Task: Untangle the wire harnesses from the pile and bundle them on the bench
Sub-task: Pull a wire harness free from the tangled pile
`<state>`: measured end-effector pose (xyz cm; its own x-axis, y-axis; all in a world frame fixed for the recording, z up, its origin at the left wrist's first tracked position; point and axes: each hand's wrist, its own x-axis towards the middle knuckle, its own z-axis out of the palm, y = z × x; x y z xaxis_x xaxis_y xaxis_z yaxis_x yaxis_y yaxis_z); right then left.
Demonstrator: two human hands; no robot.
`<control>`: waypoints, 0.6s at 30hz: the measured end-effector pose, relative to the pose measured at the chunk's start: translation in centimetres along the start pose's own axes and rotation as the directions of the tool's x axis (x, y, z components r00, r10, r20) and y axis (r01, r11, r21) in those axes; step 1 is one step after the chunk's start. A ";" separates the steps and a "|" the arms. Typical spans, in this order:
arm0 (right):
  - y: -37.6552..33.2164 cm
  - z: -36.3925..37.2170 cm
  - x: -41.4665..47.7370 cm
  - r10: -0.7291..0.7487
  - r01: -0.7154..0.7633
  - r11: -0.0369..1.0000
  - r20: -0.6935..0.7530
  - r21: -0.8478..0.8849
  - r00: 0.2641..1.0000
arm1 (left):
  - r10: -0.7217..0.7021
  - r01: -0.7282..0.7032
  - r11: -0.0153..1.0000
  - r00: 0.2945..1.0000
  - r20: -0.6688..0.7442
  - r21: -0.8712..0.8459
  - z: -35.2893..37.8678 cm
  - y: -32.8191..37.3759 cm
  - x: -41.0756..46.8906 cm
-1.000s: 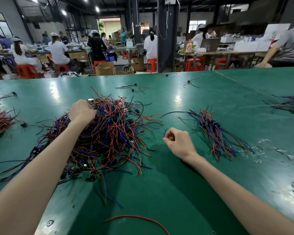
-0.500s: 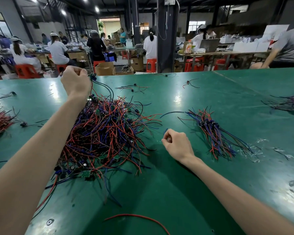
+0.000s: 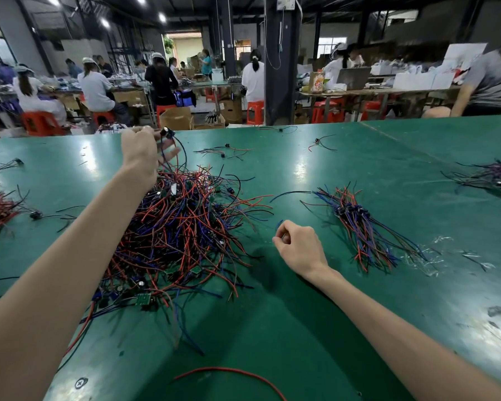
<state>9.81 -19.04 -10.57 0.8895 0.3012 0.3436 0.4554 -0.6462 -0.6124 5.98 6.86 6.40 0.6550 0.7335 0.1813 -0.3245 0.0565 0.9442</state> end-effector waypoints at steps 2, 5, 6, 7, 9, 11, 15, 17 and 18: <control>-0.1 -0.1 0.0 -0.010 0.011 0.999 -0.018 0.032 1.000 | 0.072 -0.069 0.986 0.997 0.018 -0.150 0.4 0.8 -0.9; -0.7 -0.8 0.0 -0.066 0.077 0.979 -0.065 0.189 0.996 | 0.165 -0.134 0.958 0.981 0.102 -0.252 1.3 1.7 -3.0; -1.2 -1.1 -0.1 -0.086 0.101 0.958 -0.068 0.269 0.994 | 0.169 -0.132 0.959 0.976 0.134 -0.253 1.7 1.7 -4.1; -1.8 -1.4 -0.3 -0.094 0.111 0.923 -0.063 0.369 0.994 | 0.159 -0.116 0.962 0.973 0.164 -0.247 2.1 1.2 -5.3; -3.3 -2.1 -0.8 -0.087 0.094 0.795 -0.040 0.600 0.995 | 0.088 -0.027 0.970 0.966 0.242 -0.243 2.6 -0.3 -7.7; -4.7 -2.8 -1.2 -0.081 0.048 0.647 0.006 0.761 0.997 | -0.015 0.091 0.968 0.950 0.310 -0.232 2.9 -2.3 -10.0; -5.9 -3.2 -1.8 -0.083 -0.084 0.525 0.149 0.847 0.985 | -0.147 0.236 0.951 0.912 0.382 -0.199 2.7 -6.2 -12.8; -6.0 -3.0 -1.7 -0.024 -0.153 0.495 0.190 0.855 0.981 | -0.188 0.290 0.938 0.886 0.423 -0.191 2.5 -7.4 -13.5; -6.0 -2.9 -1.6 0.009 -0.181 0.483 0.202 0.856 0.979 | -0.205 0.308 0.935 0.872 0.445 -0.173 2.4 -7.9 -13.7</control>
<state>5.55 -17.69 -5.33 0.8827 0.4310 0.1873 0.0913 0.2336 -0.9680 1.18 -5.30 -2.85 0.9411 0.3267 0.0868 -0.2198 0.3963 0.8914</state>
